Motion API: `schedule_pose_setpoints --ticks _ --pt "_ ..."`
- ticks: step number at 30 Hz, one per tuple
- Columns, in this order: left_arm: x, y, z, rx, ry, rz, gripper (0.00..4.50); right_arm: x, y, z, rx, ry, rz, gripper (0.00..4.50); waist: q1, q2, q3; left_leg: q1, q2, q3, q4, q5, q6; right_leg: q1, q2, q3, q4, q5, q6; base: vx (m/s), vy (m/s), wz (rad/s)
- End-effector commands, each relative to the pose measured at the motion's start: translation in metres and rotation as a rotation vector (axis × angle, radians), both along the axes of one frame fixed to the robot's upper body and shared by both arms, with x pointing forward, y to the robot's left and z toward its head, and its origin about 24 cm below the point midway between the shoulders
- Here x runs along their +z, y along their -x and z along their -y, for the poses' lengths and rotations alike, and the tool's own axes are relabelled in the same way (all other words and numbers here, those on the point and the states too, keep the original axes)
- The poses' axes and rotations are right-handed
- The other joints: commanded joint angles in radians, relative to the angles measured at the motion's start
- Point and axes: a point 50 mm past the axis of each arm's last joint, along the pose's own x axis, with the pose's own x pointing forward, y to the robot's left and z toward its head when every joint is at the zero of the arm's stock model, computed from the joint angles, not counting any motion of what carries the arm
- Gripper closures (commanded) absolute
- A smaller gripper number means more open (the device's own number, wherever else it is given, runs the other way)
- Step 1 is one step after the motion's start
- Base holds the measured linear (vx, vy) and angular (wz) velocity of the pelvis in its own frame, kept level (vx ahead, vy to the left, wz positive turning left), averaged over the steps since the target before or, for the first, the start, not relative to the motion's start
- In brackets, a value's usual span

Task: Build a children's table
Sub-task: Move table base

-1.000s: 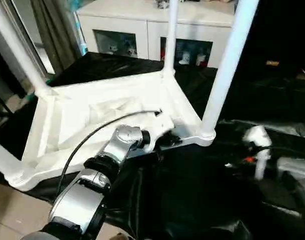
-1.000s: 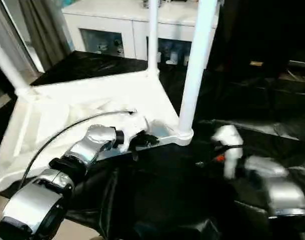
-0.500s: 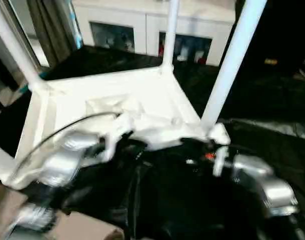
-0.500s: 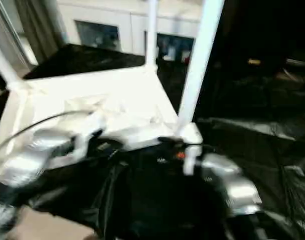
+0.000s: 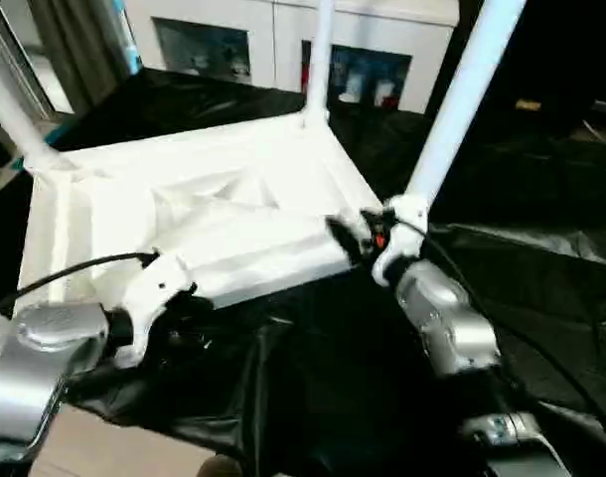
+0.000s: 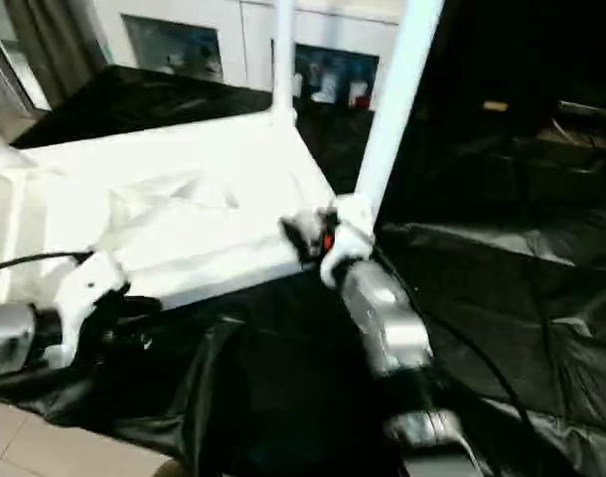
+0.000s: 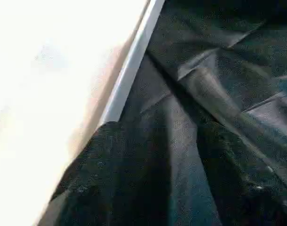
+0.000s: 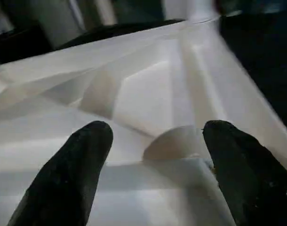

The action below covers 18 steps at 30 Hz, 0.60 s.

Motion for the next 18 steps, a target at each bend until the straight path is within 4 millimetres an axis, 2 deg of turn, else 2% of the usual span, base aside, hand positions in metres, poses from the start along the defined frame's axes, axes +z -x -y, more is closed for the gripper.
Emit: schedule_pose_setpoints --ticks 1,2,3,4,5,6,7,8,9,10,11,14,16,17,18 --pt "0.005 0.001 -0.012 0.08 -0.06 0.033 1.47 -0.004 -0.005 0.019 -0.134 -0.009 -0.022 0.95 -0.006 0.014 -0.066 0.035 0.015 -0.01 -0.056 -0.097 0.007 0.041 -0.024 0.029 -0.036 0.092 -0.218 0.0 0.0 0.0" --pt "0.004 0.004 -0.016 0.104 -0.081 0.029 1.33 -0.006 -0.009 0.025 -0.202 -0.004 -0.033 0.95 -0.003 0.015 -0.066 0.039 0.015 -0.007 -0.055 -0.107 0.009 0.038 -0.023 0.029 -0.037 0.085 -0.217 0.0 0.0 0.0" --pt "0.002 0.008 -0.02 0.13 -0.107 0.029 1.33 -0.009 -0.014 0.034 -0.288 -0.005 -0.051 0.95 -0.005 0.016 -0.065 0.036 0.017 -0.009 -0.057 -0.124 0.006 0.041 -0.025 0.028 -0.039 0.056 -0.216 0.0 0.0 0.0" --pt "0.002 0.008 -0.02 0.13 -0.107 0.029 1.31 -0.009 -0.014 0.034 -0.289 -0.005 -0.052 0.95 -0.004 0.016 -0.064 0.04 0.017 -0.007 -0.057 -0.142 0.004 0.037 -0.025 0.028 -0.041 0.032 -0.215 0.0 0.0 0.0" --pt "0.001 0.01 -0.022 0.146 -0.121 0.033 1.28 -0.01 -0.017 0.042 -0.353 -0.005 -0.063 0.95 -0.001 0.017 -0.065 0.044 0.018 -0.007 -0.057 -0.16 0.001 0.035 -0.024 0.029 -0.043 0.01 -0.211 0.0 0.0 0.0" --pt "-0.001 0.012 -0.025 0.169 -0.136 0.043 1.04 -0.01 -0.022 0.055 -0.432 -0.012 -0.072 0.95 0.002 0.02 -0.062 0.044 0.02 -0.007 -0.059 -0.193 -0.012 0.033 -0.025 0.03 -0.045 -0.033 -0.204 0.0 0.0 0.0" --pt "-0.001 0.012 -0.025 0.17 -0.137 0.043 0.94 -0.009 -0.022 0.056 -0.437 -0.013 -0.072 0.95 0.007 0.02 -0.063 0.05 0.021 -0.006 -0.059 -0.227 -0.029 0.028 -0.023 0.03 -0.047 -0.072 -0.195 0.0 0.0 0.0" --pt "-0.001 0.012 -0.027 0.183 -0.145 0.051 0.91 -0.007 -0.025 0.064 -0.478 -0.016 -0.069 0.95 0.014 0.021 -0.062 0.055 0.021 -0.005 -0.059 -0.262 -0.042 0.023 -0.023 0.031 -0.05 -0.101 -0.185 0.0 0.0 0.0" --pt "-0.002 0.012 -0.028 0.189 -0.148 0.055 0.91 -0.006 -0.026 0.067 -0.495 -0.017 -0.067 0.95 0.014 0.022 -0.061 0.055 0.021 -0.006 -0.061 -0.277 -0.049 0.023 -0.023 0.031 -0.051 -0.113 -0.18 0.0 0.0 0.0" --pt "-0.002 0.011 -0.031 0.209 -0.161 0.072 0.86 -0.002 -0.03 0.078 -0.533 -0.018 -0.059 0.95 0.018 0.022 -0.065 0.058 0.021 -0.007 -0.06 -0.296 -0.058 0.022 -0.022 0.031 -0.051 -0.126 -0.172 0.0 0.0 0.0" --pt "-0.002 0.011 -0.031 0.21 -0.162 0.073 0.86 -0.002 -0.03 0.078 -0.536 -0.018 -0.058 0.95 0.018 0.019 -0.065 0.056 0.02 -0.007 -0.059 -0.311 -0.062 0.022 -0.022 0.031 -0.052 -0.137 -0.166 0.0 0.0 0.0" --pt "-0.003 0.008 -0.031 0.222 -0.157 0.109 0.53 0.007 -0.035 0.099 -0.603 0.0 -0.031 0.95 0.019 0.015 -0.066 0.044 0.018 -0.01 -0.059 -0.311 -0.06 0.028 -0.028 0.032 -0.051 -0.161 -0.156 0.0 0.0 0.0" --pt "-0.003 0.006 -0.03 0.231 -0.141 0.136 0.5 0.012 -0.036 0.112 -0.64 0.021 -0.013 0.95 0.02 0.013 -0.071 0.042 0.017 -0.01 -0.053 -0.291 -0.052 0.03 -0.03 0.031 -0.048 -0.157 -0.16 0.0 0.0 0.0" --pt "-0.002 0.005 -0.029 0.226 -0.135 0.147 0.25 0.013 -0.036 0.119 -0.655 0.029 -0.007 0.95 0.023 0.013 -0.072 0.043 0.016 -0.008 -0.05 -0.281 -0.047 0.03 -0.028 0.031 -0.049 -0.146 -0.159 0.0 0.0 0.0" --pt "-0.003 0.006 -0.029 0.221 -0.123 0.153 0.13 0.016 -0.035 0.133 -0.686 0.045 0.001 0.95 0.024 0.013 -0.08 0.041 0.015 -0.009 -0.046 -0.253 -0.04 0.036 -0.028 0.029 -0.043 -0.118 -0.167 0.0 0.0 0.0"
